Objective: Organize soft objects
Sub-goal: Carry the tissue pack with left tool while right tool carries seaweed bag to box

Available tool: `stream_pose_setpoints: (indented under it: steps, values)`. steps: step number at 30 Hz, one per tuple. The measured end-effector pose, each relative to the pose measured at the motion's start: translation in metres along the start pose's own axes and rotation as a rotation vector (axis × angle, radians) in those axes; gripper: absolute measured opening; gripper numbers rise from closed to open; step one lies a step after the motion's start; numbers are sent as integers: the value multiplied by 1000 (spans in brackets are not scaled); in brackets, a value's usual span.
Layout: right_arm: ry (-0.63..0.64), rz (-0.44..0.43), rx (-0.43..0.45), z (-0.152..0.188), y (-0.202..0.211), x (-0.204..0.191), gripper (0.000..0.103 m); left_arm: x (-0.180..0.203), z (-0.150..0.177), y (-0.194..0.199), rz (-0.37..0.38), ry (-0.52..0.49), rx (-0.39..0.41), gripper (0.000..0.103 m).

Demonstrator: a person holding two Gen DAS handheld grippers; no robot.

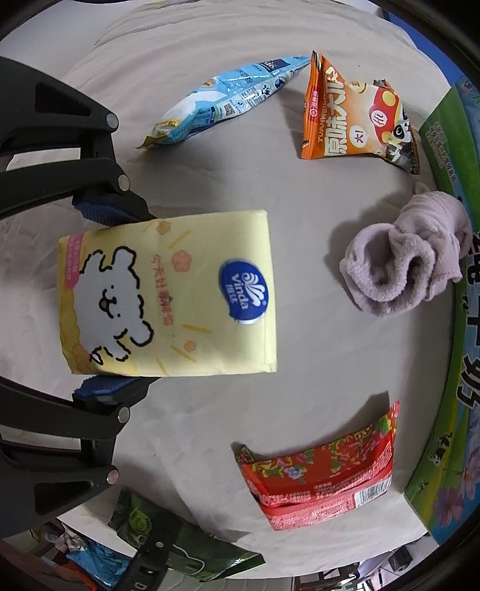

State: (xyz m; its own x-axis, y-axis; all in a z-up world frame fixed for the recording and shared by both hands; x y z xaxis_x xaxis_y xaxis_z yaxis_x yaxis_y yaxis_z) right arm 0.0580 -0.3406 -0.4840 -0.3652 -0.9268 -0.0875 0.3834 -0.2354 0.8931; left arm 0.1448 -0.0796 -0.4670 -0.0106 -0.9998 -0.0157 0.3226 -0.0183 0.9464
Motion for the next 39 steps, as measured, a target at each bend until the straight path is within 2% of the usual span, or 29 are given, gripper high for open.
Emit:
stream_pose_setpoints:
  steps: [3,5,8,13,15,19,21,23,26,30,32,34,37,38,39]
  values:
    - [9,21,17,0,-4,-5,63,0,4,-1,-4,2,4,62]
    - [29,68,38,2,-1,-9,48,0,7,-1,-2,6,8,62]
    - [77,95,58,11,5,-14,43,1,15,3,-9,3,26,62]
    - [163,101,90,34,17,-17,41,11,32,29,-3,-16,93,62]
    - [209,89,109,49,38,-8,41,14,38,42,0,-26,121,62]
    - [287,52,155,71,70,-9,41,20,53,89,34,-55,213,62]
    - [315,34,182,73,100,-21,41,20,58,117,51,-68,262,62]
    - [338,11,208,76,138,-46,40,18,60,145,66,-78,306,62]
    - [375,-28,255,80,173,-73,40,15,54,188,102,-94,357,62]
    - [419,-76,304,69,215,-106,40,10,21,233,158,-126,382,62]
    - [437,-67,338,54,240,-124,40,4,-5,253,203,-142,375,62]
    - [442,-57,358,38,251,-141,40,-3,-37,268,203,-148,384,62]
    - [446,-61,350,-1,266,-166,40,-8,-80,277,186,-151,382,62]
    - [441,-51,344,-27,260,-192,40,-10,-100,278,192,-150,372,62]
    - [439,-49,338,-42,262,-201,40,-12,-122,277,199,-155,354,62]
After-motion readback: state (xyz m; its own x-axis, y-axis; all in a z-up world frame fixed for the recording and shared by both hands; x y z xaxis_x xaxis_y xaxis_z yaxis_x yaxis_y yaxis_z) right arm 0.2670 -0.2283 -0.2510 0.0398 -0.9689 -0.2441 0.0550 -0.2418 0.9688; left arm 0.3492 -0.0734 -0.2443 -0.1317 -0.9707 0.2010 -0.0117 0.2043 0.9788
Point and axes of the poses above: each gripper's, at about its wrist camera, not at the fingertips, and y roughly against the way its jaws point, x to its right, z to its underside, the point moved 3 cm from there along -y, roughly the way its jaws point, and after that the axes turned 14 degrees about -x, right-handed, at the moved point
